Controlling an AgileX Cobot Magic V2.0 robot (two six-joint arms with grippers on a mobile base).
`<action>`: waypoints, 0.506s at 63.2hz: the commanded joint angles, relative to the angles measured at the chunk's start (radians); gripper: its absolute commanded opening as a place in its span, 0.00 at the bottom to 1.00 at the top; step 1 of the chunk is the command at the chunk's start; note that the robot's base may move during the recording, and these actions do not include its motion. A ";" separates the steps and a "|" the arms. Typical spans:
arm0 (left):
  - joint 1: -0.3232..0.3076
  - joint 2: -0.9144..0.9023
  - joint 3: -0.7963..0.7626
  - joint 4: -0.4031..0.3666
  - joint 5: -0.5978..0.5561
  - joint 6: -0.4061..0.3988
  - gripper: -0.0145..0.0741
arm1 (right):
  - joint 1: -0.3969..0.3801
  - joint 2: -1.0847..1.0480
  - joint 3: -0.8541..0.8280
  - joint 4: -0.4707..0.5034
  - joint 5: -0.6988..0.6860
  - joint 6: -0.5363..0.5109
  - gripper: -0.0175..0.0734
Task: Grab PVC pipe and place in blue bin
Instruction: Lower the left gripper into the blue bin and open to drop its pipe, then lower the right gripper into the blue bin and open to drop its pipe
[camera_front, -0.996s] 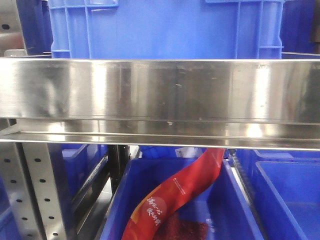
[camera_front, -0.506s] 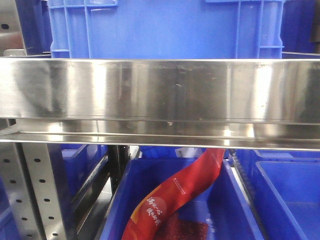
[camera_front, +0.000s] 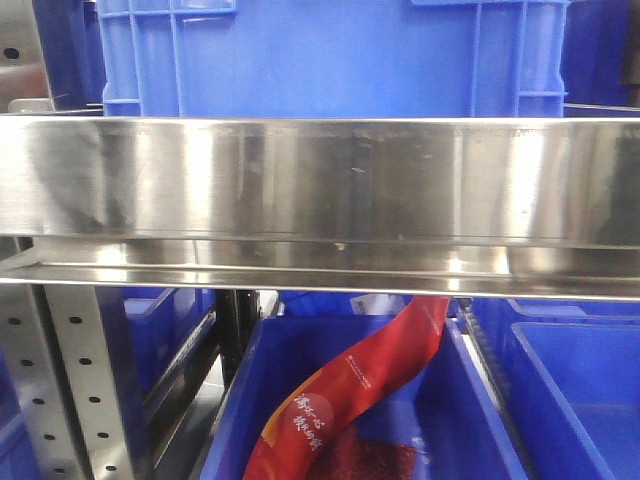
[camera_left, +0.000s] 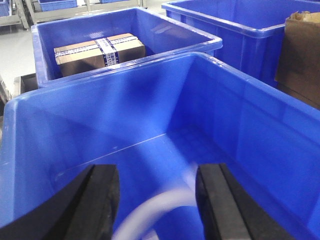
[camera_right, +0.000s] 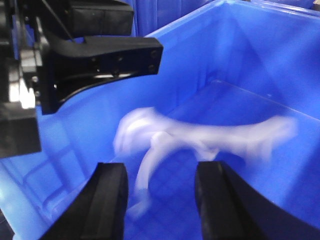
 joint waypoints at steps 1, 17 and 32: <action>-0.004 -0.017 -0.015 -0.010 0.005 -0.003 0.48 | 0.001 -0.017 -0.009 0.003 -0.017 -0.008 0.41; -0.004 -0.032 -0.015 -0.006 0.013 -0.003 0.40 | -0.008 -0.019 -0.009 -0.064 -0.017 -0.008 0.04; -0.004 -0.064 -0.015 -0.006 0.042 -0.003 0.04 | -0.037 -0.046 -0.009 -0.062 -0.020 -0.008 0.01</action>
